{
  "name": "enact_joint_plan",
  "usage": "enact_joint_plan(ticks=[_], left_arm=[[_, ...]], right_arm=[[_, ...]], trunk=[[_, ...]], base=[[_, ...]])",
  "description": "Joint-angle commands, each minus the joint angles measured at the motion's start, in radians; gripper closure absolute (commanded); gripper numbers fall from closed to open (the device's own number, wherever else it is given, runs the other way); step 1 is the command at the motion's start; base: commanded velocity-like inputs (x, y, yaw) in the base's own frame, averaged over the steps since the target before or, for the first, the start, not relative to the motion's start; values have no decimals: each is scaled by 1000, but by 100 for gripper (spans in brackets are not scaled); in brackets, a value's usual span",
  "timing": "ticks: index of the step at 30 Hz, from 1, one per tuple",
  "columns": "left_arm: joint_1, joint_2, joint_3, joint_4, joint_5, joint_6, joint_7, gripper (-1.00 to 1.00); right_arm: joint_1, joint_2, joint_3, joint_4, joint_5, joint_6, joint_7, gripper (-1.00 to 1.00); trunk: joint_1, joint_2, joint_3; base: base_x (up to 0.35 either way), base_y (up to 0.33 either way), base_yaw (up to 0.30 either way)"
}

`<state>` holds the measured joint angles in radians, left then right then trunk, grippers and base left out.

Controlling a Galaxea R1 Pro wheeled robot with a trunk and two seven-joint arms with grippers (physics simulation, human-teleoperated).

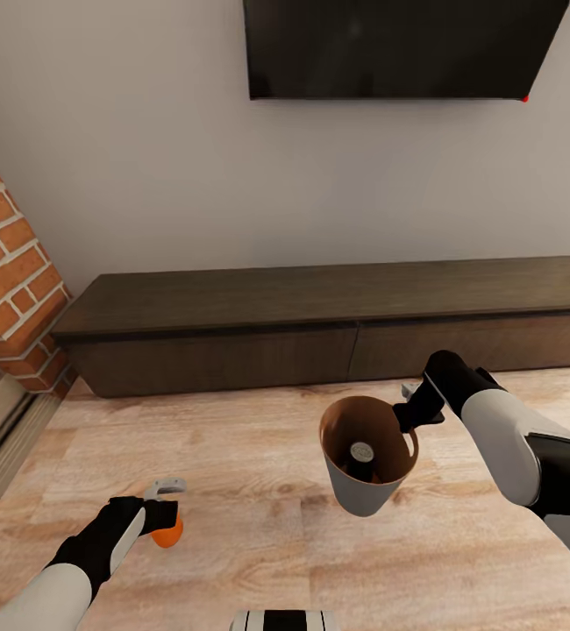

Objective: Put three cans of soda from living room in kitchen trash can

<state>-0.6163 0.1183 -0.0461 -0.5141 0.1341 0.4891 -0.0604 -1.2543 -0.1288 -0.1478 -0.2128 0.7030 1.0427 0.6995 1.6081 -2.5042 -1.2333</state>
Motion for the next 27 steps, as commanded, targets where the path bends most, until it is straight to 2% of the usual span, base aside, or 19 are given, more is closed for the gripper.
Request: enact_joint_plan(ticks=[1,3,5,6,7,8,10,11,13,15,16,17,18,20,22,23,27], left_arm=[[0,1,-7,-1,-2,3,-1,100],[-1,2,-19,-4,-1,24,-7,100],[-3,2,-26,-8,-1,56,-38,100],[-6,5,-35,-19,-1,86,-111,100],[-7,7,-39,-26,-1,95,-144,100],[-11,12,-44,-41,-2,111,-220,100],[-28,40,-50,-86,-20,144,-374,100],[-37,48,-50,-100,-30,157,-408,100],[-85,72,-53,-159,-68,235,-535,100],[-113,81,-54,-192,-79,276,-602,100],[-141,89,-55,-227,-87,313,-668,100],[-156,92,-56,-245,-90,332,-699,100],[-186,97,-58,-279,-94,371,-756,100],[-231,100,-64,-325,-98,420,-826,100],[-285,98,-97,-370,-100,454,-885,100],[-315,97,-121,-384,-100,467,-902,100],[-367,87,-152,-410,-97,506,-944,100]], right_arm=[[-1,0,-10,6,-19,4,4,100],[-1,-1,-9,24,-19,4,4,100],[0,1,-7,36,-19,4,4,100],[1,2,-4,41,-20,4,5,100],[1,2,-3,43,-21,4,5,100],[2,3,-2,44,-21,4,5,100],[2,3,0,46,-21,4,5,100],[2,3,0,46,-21,4,5,100],[1,4,0,47,-22,4,5,100],[2,5,0,47,-24,4,5,100],[2,10,-1,47,-25,4,7,100],[2,14,-1,48,-26,4,9,100],[2,27,-2,48,-26,4,13,100],[3,44,-1,47,-25,4,17,100],[4,67,0,47,-25,4,20,100],[4,77,0,47,-24,4,20,100],[5,103,-1,48,-24,4,21,100]], trunk=[[0,0,4],[-1,1,12],[-2,1,20],[-3,1,23],[-3,2,27],[-4,2,31],[-4,2,39],[-5,3,43],[-6,3,50],[-7,4,58],[-7,4,62],[-8,4,66],[-8,4,70],[-16,18,76],[-16,18,76],[-16,18,76],[-16,18,76]], base=[[0,0,0],[0,0,0],[0,0,0],[0,0,0],[0,0,0],[0,0,0],[0,0,0],[0,0,0],[0,0,0],[0,0,0],[0,0,0],[0,0,0],[0,0,0],[0,0,0],[0,0,0],[0,0,0],[0,0,0]])
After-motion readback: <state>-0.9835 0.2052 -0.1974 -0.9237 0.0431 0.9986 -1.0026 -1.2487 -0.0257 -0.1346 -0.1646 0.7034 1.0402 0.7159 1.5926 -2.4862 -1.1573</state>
